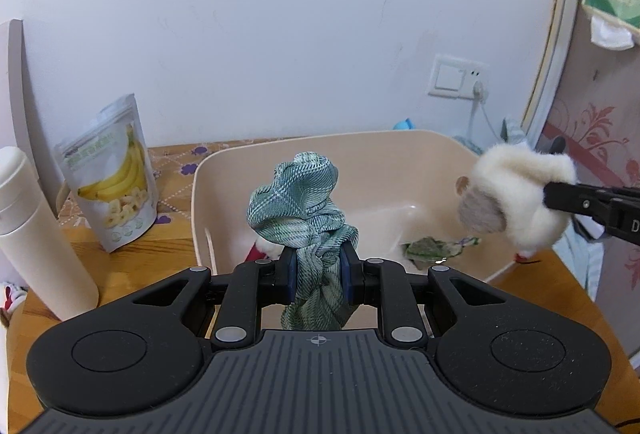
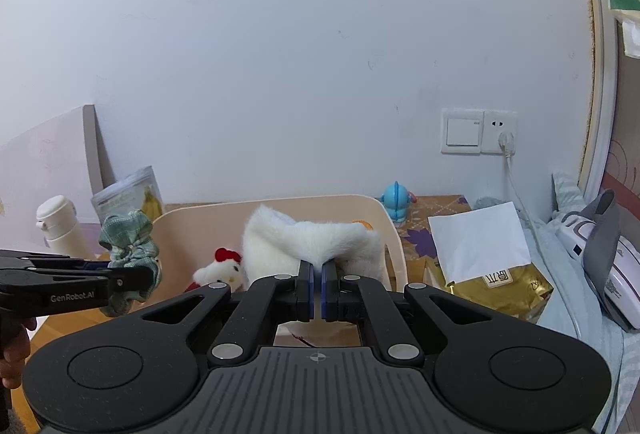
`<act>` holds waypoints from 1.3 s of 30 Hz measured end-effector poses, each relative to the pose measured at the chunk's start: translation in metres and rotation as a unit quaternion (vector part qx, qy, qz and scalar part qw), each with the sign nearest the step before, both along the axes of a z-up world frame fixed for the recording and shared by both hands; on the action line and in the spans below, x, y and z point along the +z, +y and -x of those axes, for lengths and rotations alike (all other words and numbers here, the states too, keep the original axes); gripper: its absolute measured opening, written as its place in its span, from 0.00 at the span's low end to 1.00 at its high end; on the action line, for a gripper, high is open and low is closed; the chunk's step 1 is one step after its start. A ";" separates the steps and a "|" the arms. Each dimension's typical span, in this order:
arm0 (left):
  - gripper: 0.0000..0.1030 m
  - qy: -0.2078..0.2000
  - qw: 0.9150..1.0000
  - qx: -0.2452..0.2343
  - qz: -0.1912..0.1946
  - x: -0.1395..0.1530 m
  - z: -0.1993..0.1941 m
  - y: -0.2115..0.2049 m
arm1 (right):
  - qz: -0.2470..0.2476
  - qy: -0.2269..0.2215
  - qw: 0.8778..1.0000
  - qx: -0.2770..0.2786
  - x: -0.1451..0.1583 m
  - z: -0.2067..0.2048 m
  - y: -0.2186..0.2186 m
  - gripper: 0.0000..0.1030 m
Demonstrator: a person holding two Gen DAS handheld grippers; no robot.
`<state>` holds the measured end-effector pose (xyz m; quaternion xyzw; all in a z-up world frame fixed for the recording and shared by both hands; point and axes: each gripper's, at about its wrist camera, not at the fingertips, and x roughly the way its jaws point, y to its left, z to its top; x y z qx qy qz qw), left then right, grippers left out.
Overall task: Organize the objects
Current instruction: 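Lift and carry scrunchie in left tool while right tool carries plush to basket, then open left tool to drop scrunchie in basket while right tool drops the plush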
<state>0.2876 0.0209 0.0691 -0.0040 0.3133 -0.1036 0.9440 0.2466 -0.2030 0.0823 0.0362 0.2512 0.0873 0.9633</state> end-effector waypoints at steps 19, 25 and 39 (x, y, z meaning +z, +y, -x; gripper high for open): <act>0.31 0.054 0.998 -0.006 -0.021 -0.037 -0.041 -0.013 | 0.020 0.040 0.999 0.012 -0.031 -0.047 0.011 0.07; 0.49 0.055 0.998 -0.020 -0.010 -0.032 -0.036 -0.014 | 0.014 0.053 0.998 0.011 -0.037 -0.051 0.010 0.36; 0.65 0.021 1.000 -0.009 -0.007 -0.009 -0.007 -0.009 | 0.009 0.036 0.999 0.004 -0.022 -0.028 0.007 0.84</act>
